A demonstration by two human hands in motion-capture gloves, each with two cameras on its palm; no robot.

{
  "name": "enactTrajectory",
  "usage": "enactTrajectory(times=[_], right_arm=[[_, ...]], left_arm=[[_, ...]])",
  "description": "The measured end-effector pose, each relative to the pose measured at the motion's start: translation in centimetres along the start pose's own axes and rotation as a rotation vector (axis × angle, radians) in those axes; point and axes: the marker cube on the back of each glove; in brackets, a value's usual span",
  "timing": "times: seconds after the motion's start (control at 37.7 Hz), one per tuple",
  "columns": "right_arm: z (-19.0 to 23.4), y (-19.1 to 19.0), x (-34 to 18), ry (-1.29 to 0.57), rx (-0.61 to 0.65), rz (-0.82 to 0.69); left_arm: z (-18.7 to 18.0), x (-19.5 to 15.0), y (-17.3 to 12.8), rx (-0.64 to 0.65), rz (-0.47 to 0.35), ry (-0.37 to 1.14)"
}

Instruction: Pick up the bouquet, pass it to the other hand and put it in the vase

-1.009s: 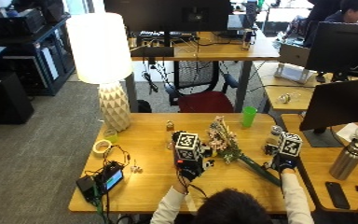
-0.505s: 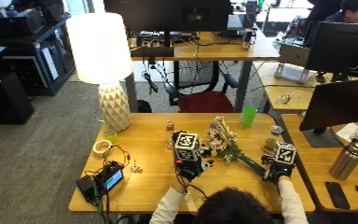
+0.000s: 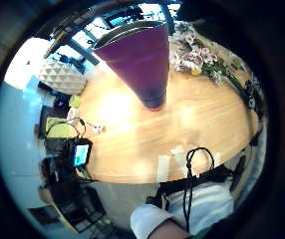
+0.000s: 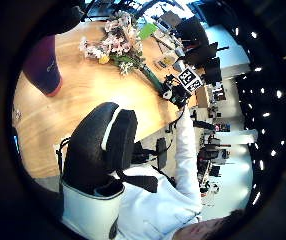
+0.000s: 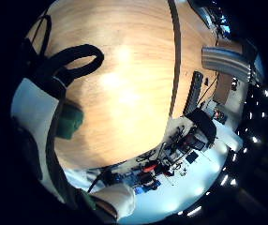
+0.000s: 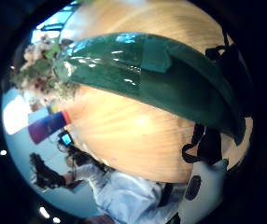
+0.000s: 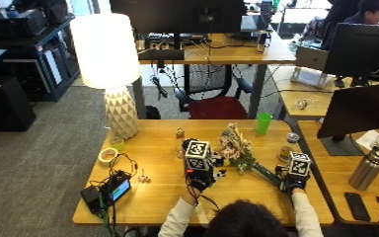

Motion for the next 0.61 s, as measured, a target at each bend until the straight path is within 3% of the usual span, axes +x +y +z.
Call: enactTrajectory(times=[0.16, 0.32, 0.4, 0.5, 0.61], right_arm=[[0.5, 0.1, -0.6, 0.03, -0.047, -0.019], [0.8, -0.6, -0.7, -0.008, 0.064, -0.047], [0.5, -0.8, -0.8, -0.007, 0.162, -0.052], [-0.6, -0.4, -0.8, 0.023, 0.398, 0.0], [-1.3, 0.0, -1.4, -0.068, 0.525, 0.008]], left_arm=[[0.3, -0.1, -0.3, 0.006, 0.003, -0.007], [0.1, -0.2, -0.4, -0.005, 0.001, -0.01], [-0.1, -0.2, -0.6, -0.009, -0.004, -0.013], [0.0, -0.3, -1.3, -0.019, -0.01, -0.01], [-0.7, 0.0, -1.2, -0.045, -0.013, 0.005]])
